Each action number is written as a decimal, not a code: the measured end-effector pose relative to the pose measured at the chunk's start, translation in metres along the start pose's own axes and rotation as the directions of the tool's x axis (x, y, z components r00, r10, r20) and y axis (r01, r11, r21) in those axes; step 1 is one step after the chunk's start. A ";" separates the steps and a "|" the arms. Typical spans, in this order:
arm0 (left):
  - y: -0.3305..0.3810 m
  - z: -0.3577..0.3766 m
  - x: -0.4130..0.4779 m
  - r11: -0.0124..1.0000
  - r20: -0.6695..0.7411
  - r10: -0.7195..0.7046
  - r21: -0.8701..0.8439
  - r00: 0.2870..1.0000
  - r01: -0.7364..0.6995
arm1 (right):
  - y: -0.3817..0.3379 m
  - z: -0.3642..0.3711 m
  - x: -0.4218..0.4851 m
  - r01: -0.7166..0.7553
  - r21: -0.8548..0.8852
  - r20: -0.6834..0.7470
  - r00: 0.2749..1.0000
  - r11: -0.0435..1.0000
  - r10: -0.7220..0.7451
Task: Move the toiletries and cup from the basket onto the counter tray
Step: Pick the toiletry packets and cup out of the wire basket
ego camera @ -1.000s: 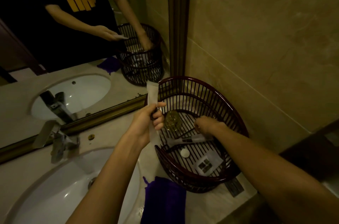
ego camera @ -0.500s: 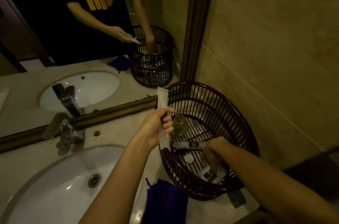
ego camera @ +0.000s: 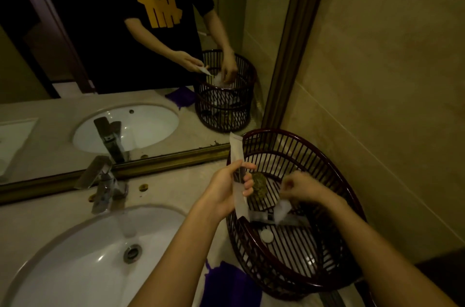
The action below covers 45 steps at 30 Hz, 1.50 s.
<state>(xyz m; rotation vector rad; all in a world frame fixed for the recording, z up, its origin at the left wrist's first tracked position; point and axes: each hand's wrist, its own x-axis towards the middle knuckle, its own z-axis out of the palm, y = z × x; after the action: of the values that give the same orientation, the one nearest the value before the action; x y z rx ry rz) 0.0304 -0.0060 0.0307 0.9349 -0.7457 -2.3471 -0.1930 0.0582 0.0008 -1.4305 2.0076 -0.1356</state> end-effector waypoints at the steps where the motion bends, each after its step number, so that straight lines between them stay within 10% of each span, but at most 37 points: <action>1: 0.000 0.000 0.000 1.000 0.004 -0.008 -0.010 1.000 0.008 | -0.004 -0.011 -0.008 0.068 0.140 -0.146 0.988 0.988 -0.047; 6: 0.003 -0.001 0.004 0.999 0.086 -0.009 -0.048 0.996 0.013 | -0.061 -0.041 -0.049 0.372 0.692 -0.417 0.905 0.619 -0.078; 10: 0.002 0.002 0.004 0.981 0.146 0.009 -0.191 0.989 0.019 | -0.104 -0.011 -0.044 0.369 0.602 -0.382 0.912 0.708 -0.150; 16: 0.001 0.004 0.004 0.992 0.061 -0.010 -0.124 0.998 0.017 | -0.111 0.026 -0.024 0.357 -0.033 -0.623 0.724 0.934 -0.298; 22: -0.001 0.006 0.010 0.999 -0.108 -0.039 -0.018 0.993 0.037 | -0.075 -0.005 -0.032 0.378 0.253 -0.646 0.752 0.891 -0.135; 30: -0.006 -0.005 0.009 0.998 -0.044 -0.025 -0.052 0.999 0.022 | 0.012 0.043 0.028 -0.170 -0.143 -0.079 0.984 0.975 0.160; 45: -0.006 -0.006 0.010 0.995 -0.012 0.022 -0.101 1.000 -0.023 | 0.028 0.080 0.043 -0.133 -0.603 0.084 0.970 0.787 0.228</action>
<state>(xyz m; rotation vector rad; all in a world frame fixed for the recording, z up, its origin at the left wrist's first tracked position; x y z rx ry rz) 0.0264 -0.0101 0.0189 0.8902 -0.6236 -2.3346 -0.1787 0.0538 -0.0929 -1.5311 2.1388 0.7366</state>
